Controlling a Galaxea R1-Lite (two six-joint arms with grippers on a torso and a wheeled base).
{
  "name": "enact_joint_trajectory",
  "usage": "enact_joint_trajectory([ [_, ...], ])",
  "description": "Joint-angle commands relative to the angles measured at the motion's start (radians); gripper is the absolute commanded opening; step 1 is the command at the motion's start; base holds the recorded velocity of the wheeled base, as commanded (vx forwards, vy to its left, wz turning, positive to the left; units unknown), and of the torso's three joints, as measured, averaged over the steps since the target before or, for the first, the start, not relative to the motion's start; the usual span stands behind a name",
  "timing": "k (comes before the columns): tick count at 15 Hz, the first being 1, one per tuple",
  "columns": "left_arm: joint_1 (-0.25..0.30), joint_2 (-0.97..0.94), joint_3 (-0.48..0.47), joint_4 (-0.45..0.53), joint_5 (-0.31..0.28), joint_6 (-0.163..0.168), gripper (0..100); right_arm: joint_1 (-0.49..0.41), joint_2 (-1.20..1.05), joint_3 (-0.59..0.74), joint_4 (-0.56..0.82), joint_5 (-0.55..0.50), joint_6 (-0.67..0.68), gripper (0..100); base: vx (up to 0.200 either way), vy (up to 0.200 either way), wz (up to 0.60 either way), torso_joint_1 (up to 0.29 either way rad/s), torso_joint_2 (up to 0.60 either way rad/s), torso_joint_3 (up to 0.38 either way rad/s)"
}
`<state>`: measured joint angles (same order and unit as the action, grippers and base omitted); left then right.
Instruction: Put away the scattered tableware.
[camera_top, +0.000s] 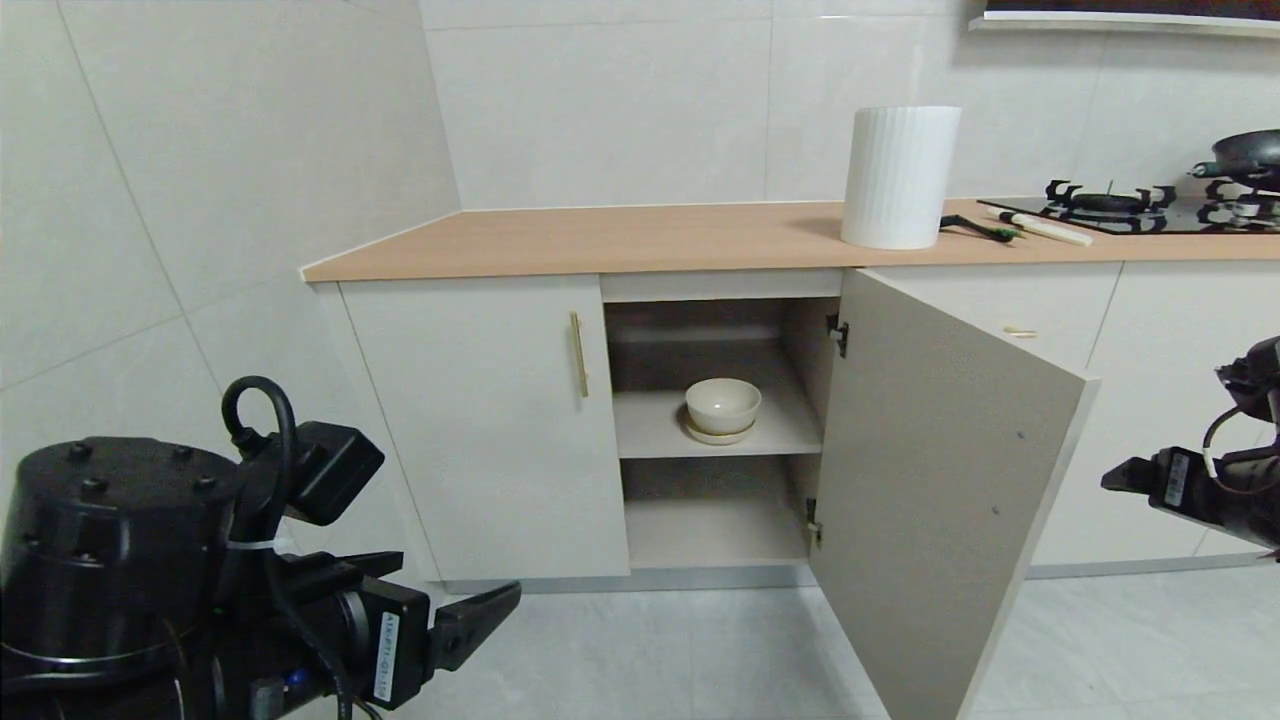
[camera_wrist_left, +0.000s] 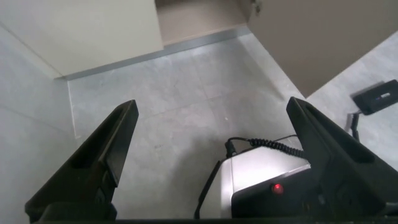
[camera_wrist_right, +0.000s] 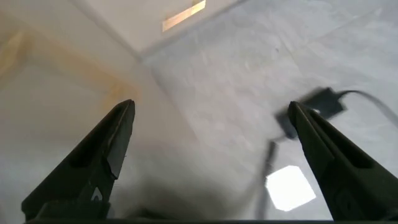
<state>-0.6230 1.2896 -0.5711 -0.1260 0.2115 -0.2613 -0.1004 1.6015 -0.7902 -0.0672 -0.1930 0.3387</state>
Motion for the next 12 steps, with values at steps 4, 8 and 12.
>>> enact_joint_trajectory([
  [4,0.000,0.002,0.016,-0.103,0.000,-0.003,100,-0.004,0.195,-0.009,-0.128,0.014,0.132,100,0.000,0.000,0.00,0.000,0.00,0.000],
  [8,0.000,-0.003,0.013,-0.112,0.000,-0.004,100,0.041,0.230,-0.007,-0.183,0.064,0.194,100,0.000,0.000,0.00,0.000,0.00,0.000],
  [12,0.002,-0.039,0.014,-0.146,-0.003,-0.004,100,0.169,0.225,-0.004,-0.183,0.064,0.229,100,0.000,0.000,0.00,0.000,0.00,0.000],
])
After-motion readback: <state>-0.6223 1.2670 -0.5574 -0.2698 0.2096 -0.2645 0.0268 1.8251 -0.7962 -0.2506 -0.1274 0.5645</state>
